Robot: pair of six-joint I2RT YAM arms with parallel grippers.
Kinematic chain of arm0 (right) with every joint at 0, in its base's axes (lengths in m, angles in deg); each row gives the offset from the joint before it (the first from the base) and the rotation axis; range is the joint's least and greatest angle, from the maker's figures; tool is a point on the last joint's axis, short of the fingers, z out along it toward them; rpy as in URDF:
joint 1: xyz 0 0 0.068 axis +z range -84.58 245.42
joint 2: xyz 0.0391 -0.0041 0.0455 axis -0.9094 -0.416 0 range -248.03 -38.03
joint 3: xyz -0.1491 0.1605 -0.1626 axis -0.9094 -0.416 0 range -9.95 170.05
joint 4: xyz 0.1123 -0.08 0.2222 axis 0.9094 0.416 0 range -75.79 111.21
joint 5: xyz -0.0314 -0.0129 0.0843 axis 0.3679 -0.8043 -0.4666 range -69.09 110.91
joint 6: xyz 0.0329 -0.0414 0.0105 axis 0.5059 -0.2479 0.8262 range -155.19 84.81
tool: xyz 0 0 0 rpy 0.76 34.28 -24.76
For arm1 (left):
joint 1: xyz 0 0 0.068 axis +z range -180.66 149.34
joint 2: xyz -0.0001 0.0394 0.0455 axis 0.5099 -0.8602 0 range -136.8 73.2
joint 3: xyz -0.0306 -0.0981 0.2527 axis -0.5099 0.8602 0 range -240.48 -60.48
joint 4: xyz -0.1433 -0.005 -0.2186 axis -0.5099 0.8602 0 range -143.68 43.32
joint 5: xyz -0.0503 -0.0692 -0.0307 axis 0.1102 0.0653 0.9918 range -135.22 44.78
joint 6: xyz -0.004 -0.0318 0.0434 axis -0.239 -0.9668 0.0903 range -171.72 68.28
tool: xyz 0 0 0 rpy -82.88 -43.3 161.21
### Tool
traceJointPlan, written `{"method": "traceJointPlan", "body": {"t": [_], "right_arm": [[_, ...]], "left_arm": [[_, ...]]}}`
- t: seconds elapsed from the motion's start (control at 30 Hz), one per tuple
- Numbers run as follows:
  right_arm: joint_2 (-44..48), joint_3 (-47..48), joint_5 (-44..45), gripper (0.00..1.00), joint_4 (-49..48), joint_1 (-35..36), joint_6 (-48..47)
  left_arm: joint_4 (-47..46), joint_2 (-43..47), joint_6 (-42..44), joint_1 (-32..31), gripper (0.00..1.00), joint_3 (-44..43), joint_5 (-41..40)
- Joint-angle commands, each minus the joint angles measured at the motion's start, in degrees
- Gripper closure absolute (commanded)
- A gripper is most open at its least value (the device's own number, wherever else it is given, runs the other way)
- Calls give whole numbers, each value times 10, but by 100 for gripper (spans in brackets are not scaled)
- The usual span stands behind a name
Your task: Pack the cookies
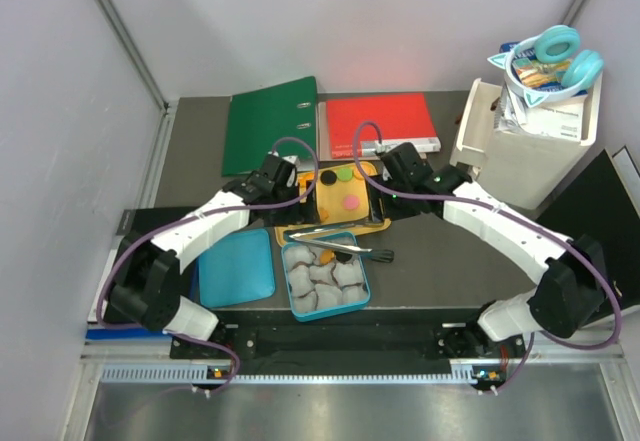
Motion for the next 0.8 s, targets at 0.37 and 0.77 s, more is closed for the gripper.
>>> {"method": "traceJointPlan", "body": {"t": [0.37,0.77], "right_arm": [[-46,-27,-17,46,-82,-10,38],[122,-137,-158,39,-99,-10,-55]], "left_arm": [[-26,42,-22,1,5,-18,-27],[-26,45,-14,1,5,-8,-28]]}}
